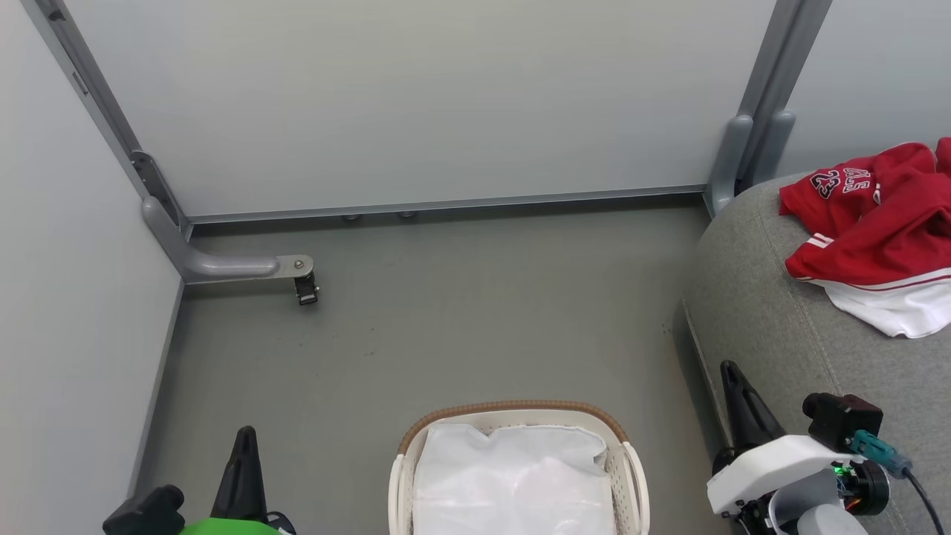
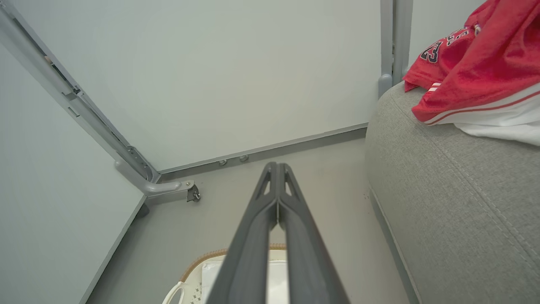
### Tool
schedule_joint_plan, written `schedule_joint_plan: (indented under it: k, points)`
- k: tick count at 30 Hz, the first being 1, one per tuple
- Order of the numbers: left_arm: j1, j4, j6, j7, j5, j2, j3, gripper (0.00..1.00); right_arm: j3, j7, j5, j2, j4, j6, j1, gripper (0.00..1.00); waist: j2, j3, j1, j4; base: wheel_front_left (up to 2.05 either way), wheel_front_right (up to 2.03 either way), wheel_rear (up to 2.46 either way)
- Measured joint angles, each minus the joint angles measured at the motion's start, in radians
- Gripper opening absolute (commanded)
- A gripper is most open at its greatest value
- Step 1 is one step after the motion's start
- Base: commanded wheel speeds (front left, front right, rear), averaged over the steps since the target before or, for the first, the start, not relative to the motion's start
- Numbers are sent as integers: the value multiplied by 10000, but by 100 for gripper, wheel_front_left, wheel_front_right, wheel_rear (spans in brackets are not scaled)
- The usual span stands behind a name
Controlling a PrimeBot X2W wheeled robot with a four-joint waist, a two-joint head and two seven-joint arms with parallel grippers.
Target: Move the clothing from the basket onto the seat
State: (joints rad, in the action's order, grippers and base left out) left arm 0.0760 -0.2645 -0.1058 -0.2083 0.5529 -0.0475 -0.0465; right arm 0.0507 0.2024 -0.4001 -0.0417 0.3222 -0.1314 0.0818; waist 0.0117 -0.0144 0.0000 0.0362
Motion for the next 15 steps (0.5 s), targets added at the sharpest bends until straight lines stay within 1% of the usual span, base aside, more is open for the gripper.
schedule_joint_plan:
  k: [15]
  points:
    - [-317,6,-44,665,2157,-2,316,0,-337,-639,-2491,-4,-150,0,8,0,0,21,0,-49,0,0,0]
